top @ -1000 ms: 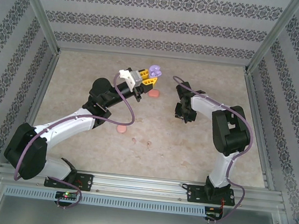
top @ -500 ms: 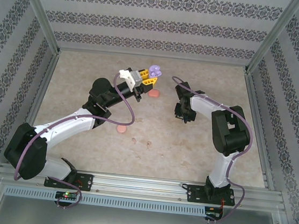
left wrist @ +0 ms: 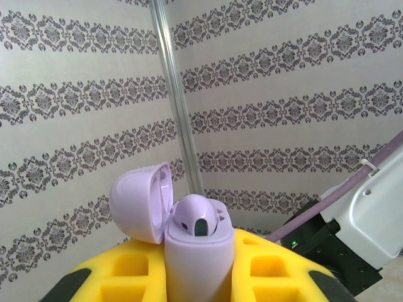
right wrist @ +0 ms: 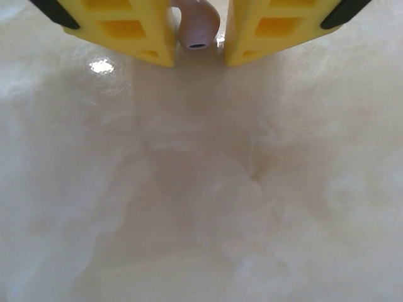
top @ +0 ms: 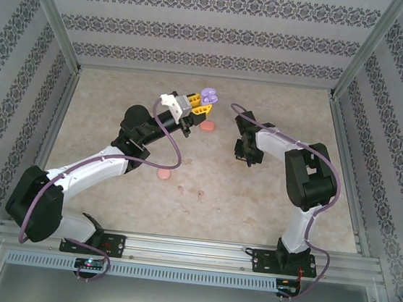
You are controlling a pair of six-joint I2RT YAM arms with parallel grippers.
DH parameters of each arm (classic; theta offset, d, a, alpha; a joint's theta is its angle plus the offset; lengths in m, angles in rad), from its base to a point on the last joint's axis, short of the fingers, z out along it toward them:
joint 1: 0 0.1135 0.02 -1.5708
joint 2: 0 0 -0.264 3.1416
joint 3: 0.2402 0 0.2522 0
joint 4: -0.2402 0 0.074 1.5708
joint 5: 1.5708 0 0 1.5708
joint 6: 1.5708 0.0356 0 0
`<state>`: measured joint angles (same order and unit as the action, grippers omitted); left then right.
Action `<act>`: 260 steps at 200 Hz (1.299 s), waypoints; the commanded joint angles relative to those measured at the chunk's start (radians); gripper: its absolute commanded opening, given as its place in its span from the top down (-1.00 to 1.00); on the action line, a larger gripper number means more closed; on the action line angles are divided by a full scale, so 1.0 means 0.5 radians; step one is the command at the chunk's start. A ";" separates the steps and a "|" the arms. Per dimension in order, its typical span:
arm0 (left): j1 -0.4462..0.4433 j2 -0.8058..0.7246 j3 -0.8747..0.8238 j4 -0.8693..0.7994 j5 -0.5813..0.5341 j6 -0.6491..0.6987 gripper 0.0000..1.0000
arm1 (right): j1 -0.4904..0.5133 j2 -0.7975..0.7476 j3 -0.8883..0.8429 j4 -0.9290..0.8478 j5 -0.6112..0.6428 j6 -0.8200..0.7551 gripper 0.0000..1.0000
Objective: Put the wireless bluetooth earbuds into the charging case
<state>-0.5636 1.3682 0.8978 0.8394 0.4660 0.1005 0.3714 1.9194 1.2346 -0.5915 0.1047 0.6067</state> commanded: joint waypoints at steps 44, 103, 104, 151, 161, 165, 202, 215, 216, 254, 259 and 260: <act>-0.026 -0.007 0.054 0.088 0.009 0.023 1.00 | 0.029 -0.168 -0.135 -0.011 -0.092 0.013 0.30; -0.026 0.010 0.075 0.085 0.015 0.011 1.00 | 0.046 -0.220 -0.118 -0.016 -0.120 0.021 0.30; -0.026 0.011 0.075 0.085 0.014 0.011 1.00 | 0.046 -0.217 -0.115 -0.018 -0.118 0.021 0.30; -0.026 0.006 0.074 0.087 0.015 0.011 1.00 | 0.039 -0.170 -0.040 -0.092 0.069 0.022 0.28; -0.026 0.008 0.074 0.086 0.014 0.011 1.00 | 0.037 -0.164 -0.033 -0.088 0.078 0.029 0.27; -0.027 0.007 0.073 0.086 0.017 0.011 1.00 | 0.035 -0.161 -0.029 -0.085 0.079 0.032 0.27; -0.028 0.015 0.073 0.091 0.017 0.017 1.00 | 0.039 -0.069 0.048 -0.103 0.067 0.042 0.27; -0.027 0.015 0.073 0.089 0.014 0.017 1.00 | 0.037 -0.033 0.064 -0.110 0.073 0.044 0.27; -0.027 0.015 0.073 0.090 0.013 0.017 1.00 | 0.036 -0.026 0.066 -0.111 0.075 0.043 0.27; -0.026 0.015 0.070 0.094 0.016 0.019 1.00 | 0.026 0.036 0.068 -0.109 0.099 0.052 0.27; -0.027 0.015 0.071 0.094 0.016 0.020 1.00 | 0.022 0.039 0.065 -0.109 0.099 0.050 0.27; -0.028 0.015 0.070 0.094 0.016 0.020 1.00 | 0.023 0.039 0.065 -0.107 0.100 0.049 0.27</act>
<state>-0.5636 1.3708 0.9020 0.8391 0.4664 0.1005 0.3889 1.9167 1.2499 -0.6197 0.1184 0.6086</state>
